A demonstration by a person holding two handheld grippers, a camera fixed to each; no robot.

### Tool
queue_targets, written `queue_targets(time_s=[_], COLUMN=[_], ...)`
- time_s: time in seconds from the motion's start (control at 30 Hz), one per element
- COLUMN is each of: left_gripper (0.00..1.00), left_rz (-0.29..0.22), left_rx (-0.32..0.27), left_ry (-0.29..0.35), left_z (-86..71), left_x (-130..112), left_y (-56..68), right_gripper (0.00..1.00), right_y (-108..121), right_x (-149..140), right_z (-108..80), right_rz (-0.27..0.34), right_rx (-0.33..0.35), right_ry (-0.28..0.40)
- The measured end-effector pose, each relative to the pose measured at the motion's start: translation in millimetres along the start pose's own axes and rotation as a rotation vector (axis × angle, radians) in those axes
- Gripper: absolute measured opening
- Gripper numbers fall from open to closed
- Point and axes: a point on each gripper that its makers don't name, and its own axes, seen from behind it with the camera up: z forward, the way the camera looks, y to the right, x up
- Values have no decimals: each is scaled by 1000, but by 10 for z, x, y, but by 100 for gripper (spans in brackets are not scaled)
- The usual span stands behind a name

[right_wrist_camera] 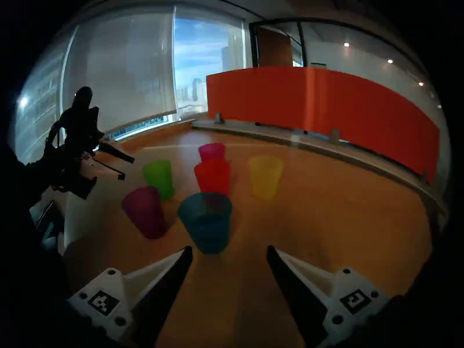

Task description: Pour water

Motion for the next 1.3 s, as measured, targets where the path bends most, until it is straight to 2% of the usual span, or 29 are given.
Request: queue_targets(time_s=[0.2,0.5,0.9,1.1,1.3], left_gripper=[100,100,100,100,100], left_rz=[-7,-45,-85,-130,-178], left_rx=[46,153,272,338,391], left_ry=[59,177,322,382,452], left_z=[-75,-238,-456,-506,-579], left_x=[73,244,503,570,674], left_y=[7,-134,-304,-424,-507], right_gripper=[99,99,99,99,99], right_y=[55,296,802,947,1071], right_x=[161,441,652,756,824], right_z=[-152,-325,-500,-586,-715], right_rz=[19,44,109,134,133], right_rx=[-32,-159,-410,-516,-611], right_ry=[53,143,259,335,382])
